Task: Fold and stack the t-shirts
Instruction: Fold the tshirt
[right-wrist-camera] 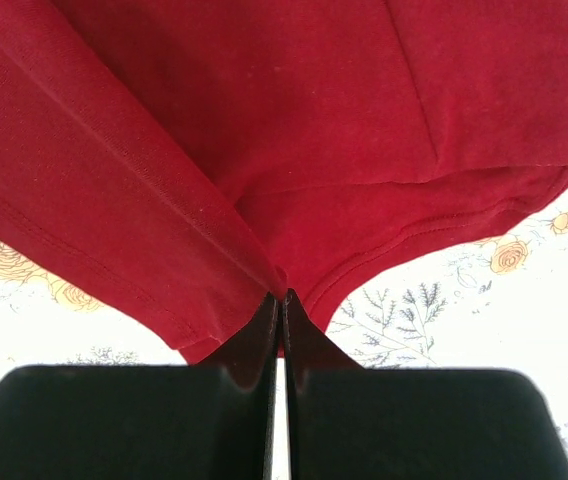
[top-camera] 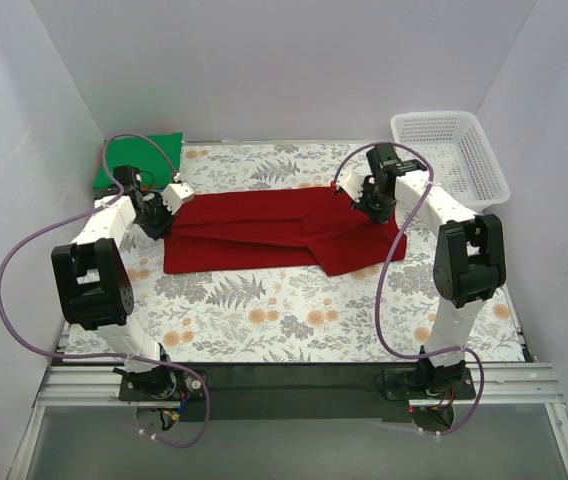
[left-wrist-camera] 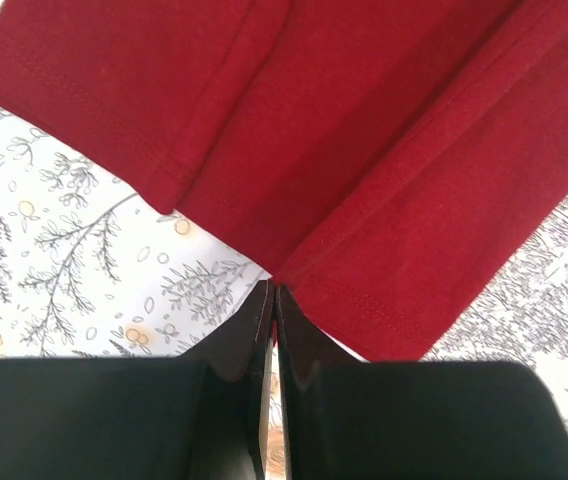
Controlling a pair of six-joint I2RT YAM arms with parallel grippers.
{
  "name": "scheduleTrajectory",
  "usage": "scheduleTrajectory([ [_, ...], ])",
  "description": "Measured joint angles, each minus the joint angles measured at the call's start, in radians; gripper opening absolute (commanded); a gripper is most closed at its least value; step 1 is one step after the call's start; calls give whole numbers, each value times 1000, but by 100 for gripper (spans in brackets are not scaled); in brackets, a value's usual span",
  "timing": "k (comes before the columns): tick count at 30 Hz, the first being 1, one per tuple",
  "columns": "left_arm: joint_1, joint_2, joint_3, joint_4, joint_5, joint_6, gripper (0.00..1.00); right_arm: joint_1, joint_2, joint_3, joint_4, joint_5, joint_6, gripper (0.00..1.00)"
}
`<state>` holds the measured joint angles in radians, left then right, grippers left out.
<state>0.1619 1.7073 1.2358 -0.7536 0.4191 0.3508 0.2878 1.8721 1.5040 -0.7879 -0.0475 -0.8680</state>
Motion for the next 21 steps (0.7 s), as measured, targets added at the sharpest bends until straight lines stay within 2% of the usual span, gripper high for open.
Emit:
scheduleTrajectory([
  [21, 0, 56, 3, 78, -5, -18, 0, -18, 89, 87, -3, -8, 5, 1],
])
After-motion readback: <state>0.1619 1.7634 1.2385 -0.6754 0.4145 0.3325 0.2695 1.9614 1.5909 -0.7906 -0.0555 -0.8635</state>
